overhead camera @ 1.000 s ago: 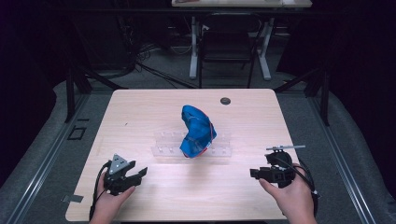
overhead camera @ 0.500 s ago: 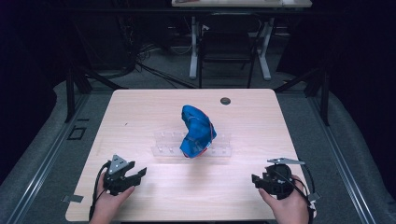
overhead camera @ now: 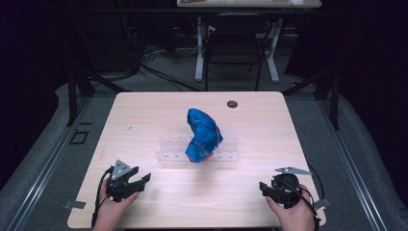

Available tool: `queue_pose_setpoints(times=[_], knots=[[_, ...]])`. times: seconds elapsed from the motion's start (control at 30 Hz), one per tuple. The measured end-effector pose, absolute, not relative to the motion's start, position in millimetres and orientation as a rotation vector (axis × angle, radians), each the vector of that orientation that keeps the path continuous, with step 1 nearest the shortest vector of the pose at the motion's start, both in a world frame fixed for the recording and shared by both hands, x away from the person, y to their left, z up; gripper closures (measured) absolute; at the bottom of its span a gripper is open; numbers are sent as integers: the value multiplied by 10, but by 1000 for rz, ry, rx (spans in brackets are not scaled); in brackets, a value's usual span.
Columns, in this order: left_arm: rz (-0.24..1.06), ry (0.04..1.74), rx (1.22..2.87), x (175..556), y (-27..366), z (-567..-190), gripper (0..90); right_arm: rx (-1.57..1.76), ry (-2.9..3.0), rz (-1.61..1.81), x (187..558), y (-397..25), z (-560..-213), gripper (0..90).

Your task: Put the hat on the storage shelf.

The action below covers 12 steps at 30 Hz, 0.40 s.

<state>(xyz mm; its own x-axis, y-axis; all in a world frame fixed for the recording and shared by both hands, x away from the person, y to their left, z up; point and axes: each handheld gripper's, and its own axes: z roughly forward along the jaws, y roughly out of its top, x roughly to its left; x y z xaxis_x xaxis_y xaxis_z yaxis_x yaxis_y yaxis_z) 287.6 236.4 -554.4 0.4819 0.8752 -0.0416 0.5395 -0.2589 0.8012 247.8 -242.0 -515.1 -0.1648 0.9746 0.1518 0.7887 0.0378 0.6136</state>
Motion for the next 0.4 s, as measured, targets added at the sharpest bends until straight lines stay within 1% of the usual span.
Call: queue_pose_setpoints(times=[0.27, 0.4], knots=[[542, 1167, 1935, 2872, 2355, -5549, 437, 1732, 1990, 861, 2447, -2396, -5301, 517], [536, 1156, 1937, 2871, 2322, -5544, 438, 1679, 2002, 865, 2431, -2369, -5321, 517]])
